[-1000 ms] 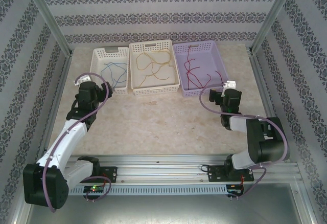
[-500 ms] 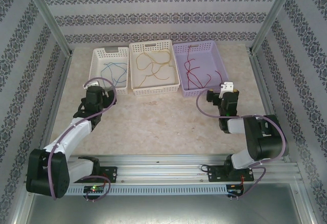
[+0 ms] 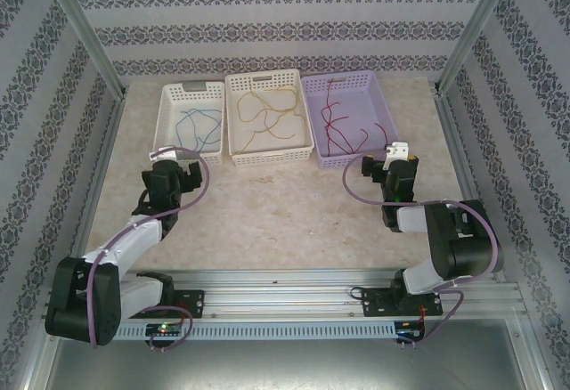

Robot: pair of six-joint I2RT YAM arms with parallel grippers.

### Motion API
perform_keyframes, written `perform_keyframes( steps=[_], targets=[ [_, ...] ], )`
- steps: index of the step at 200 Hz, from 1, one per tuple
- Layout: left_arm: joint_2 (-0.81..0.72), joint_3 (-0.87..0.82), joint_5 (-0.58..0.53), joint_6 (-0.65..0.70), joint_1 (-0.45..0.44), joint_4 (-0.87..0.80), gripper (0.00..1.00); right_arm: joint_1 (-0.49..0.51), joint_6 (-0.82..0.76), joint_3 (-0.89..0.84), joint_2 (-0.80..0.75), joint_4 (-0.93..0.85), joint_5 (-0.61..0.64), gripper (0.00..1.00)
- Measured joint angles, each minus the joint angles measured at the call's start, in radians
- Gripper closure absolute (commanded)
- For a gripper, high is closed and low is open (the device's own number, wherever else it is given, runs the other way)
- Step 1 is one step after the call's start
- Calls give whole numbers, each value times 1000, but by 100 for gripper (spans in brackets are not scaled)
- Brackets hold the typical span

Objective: Untangle the cables

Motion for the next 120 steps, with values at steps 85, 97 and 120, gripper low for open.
perform_keyframes(
  steps=[85, 97, 120],
  targets=[
    [243, -30, 39, 68, 17, 284, 0, 0, 0, 0, 0, 0, 2, 2],
    [266, -20, 38, 90, 21, 312, 0, 0, 0, 0, 0, 0, 2, 2],
    [316, -42, 23, 116, 23, 459, 0, 0, 0, 0, 0, 0, 2, 2]
  ],
)
